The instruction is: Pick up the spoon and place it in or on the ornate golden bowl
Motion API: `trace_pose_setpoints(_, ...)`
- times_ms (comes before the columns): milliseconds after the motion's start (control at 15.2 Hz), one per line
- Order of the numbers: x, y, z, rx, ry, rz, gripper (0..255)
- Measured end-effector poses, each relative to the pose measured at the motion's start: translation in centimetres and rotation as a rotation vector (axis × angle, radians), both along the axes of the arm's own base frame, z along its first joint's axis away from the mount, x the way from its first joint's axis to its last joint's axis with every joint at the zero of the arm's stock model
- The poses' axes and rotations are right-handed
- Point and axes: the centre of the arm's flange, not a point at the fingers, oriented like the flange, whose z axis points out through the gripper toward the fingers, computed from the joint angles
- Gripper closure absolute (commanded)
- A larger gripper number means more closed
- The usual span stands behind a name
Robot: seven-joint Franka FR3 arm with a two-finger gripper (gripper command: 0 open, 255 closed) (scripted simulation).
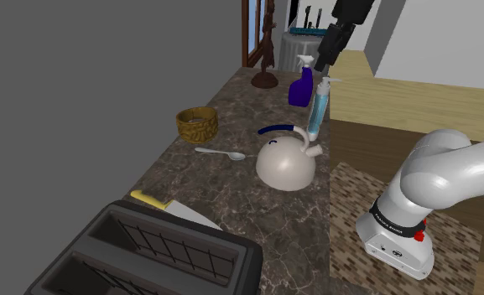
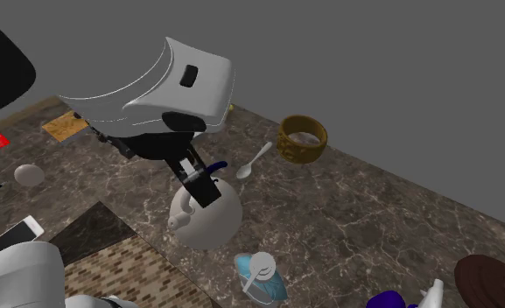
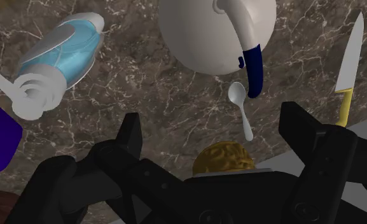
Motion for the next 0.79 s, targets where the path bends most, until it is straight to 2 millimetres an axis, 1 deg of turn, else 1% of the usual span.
trace_pose_setpoints(66,0.0,0.0,0.0,0.000,0.000,0.000,0)
trace_pose_setpoints(198,1.0,0.8,-1.1,0.000,0.000,0.005,0)
trace_pose_setpoints(396,2.9,2.3,-3.7,0.001,-0.003,0.017,0)
trace_pose_setpoints(462,3.9,3.3,-4.5,0.001,-0.004,0.021,0)
trace_pose_setpoints(594,4.9,4.3,-6.0,0.002,-0.007,0.029,0)
trace_pose_setpoints(660,5.9,4.7,-7.3,0.002,-0.007,0.034,0)
trace_pose_setpoints(792,7.6,6.1,-8.6,0.003,-0.011,0.041,0)
